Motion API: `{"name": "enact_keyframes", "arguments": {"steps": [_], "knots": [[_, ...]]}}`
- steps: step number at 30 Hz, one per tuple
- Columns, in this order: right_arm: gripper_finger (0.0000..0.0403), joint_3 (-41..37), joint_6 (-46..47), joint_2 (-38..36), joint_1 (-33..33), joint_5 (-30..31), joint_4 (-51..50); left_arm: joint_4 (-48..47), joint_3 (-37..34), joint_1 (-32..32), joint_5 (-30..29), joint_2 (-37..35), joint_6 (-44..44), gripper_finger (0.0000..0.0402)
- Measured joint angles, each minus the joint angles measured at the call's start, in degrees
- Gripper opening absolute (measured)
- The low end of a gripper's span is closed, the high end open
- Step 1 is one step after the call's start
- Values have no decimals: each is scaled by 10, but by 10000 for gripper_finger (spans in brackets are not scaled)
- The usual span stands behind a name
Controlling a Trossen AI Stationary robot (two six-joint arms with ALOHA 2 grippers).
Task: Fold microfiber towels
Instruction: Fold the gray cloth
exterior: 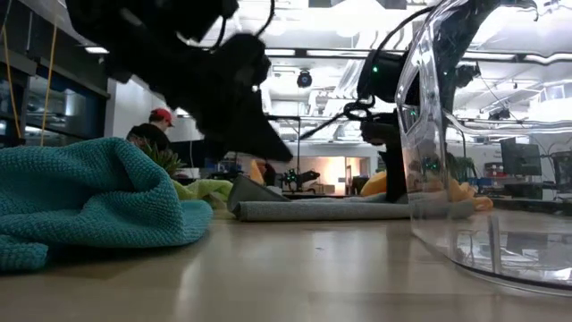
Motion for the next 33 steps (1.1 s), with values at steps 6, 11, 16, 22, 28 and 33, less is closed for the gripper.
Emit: {"name": "enact_keyframes", "arguments": {"steps": [6,11,16,22,28,33], "knots": [[0,0,72,-3,-33,58,74,2,0,-10,1,36,-34,0],[0,0,34,-62,-47,45,122,-1,0,-12,11,32,-33,0],[0,0,-37,-162,-42,6,51,-10,0,-1,11,-12,20,0],[1,0,11,-262,-18,-24,-150,-78,0,29,11,-123,101,0],[61,-4,33,-294,1,-44,-278,-111,0,51,11,-237,133,0],[169,-105,62,-297,-22,-95,-160,-89,0,48,26,-284,124,0]]}}
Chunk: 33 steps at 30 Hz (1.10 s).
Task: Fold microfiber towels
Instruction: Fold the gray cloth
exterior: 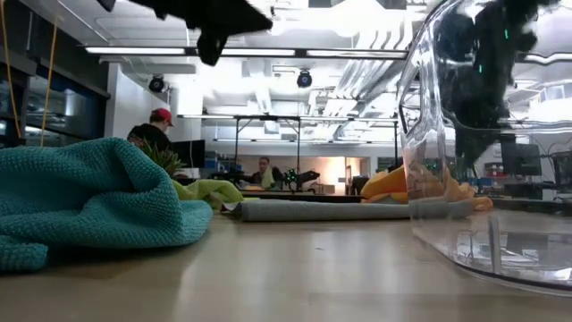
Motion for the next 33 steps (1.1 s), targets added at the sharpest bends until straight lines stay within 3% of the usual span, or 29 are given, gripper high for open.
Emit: {"name": "enact_keyframes", "arguments": {"steps": [3,6,20,25,33], "knots": [[229,-67,32,3,-25,-11,126,26,0,-14,23,-8,-12,0],[260,-96,60,10,-42,-6,183,56,0,-29,33,-9,-20,0],[265,-57,-3,173,-43,24,219,69,0,-30,13,-8,-73,0],[250,-40,-8,199,-20,47,215,68,0,-29,12,-8,-75,0],[167,-33,61,210,33,111,224,62,0,-25,8,-8,-63,0]]}}
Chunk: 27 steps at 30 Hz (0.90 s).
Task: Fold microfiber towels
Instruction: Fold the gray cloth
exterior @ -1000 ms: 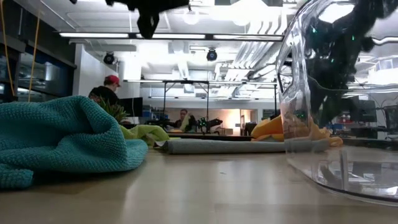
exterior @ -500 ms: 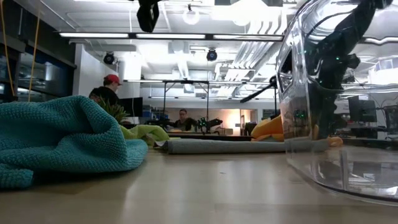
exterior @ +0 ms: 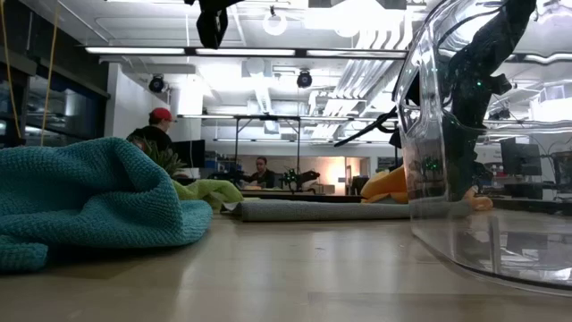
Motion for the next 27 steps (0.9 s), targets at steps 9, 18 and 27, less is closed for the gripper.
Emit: {"name": "enact_keyframes", "arguments": {"steps": [9,18,27], "knots": [[122,2,29,20,33,22,-1,-12,0,12,12,0,1,0],[11,-2,43,-29,33,-5,-83,-13,0,12,27,-5,13,0],[1,-18,68,-214,33,16,-286,-12,0,12,29,-11,26,0]]}}
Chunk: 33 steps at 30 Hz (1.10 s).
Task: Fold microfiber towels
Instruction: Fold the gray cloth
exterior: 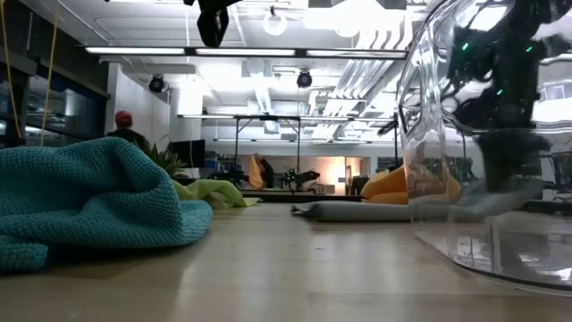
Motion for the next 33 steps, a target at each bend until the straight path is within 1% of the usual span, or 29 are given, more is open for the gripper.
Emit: {"name": "enact_keyframes", "arguments": {"steps": [3,6,8,11,15,21,24,28,33], "knots": [[1,0,25,-68,0,12,-75,-2,0,0,-2,0,-1,0],[1,0,46,-124,0,12,-113,-4,0,0,-6,0,-1,0],[1,3,60,-144,0,11,-101,-4,0,2,-6,0,0,0],[0,9,67,-148,3,6,-69,-4,0,8,-6,0,0,0],[0,11,72,-125,15,1,26,-4,0,14,-7,0,-1,0],[0,11,87,-56,41,-3,179,-3,0,15,-7,0,-1,0],[0,11,92,-17,56,-7,233,-4,0,15,-7,0,-1,0],[0,11,121,24,76,-9,278,-4,0,15,-7,0,-1,0],[0,11,154,51,93,-8,359,-4,0,15,-7,0,0,0]]}}
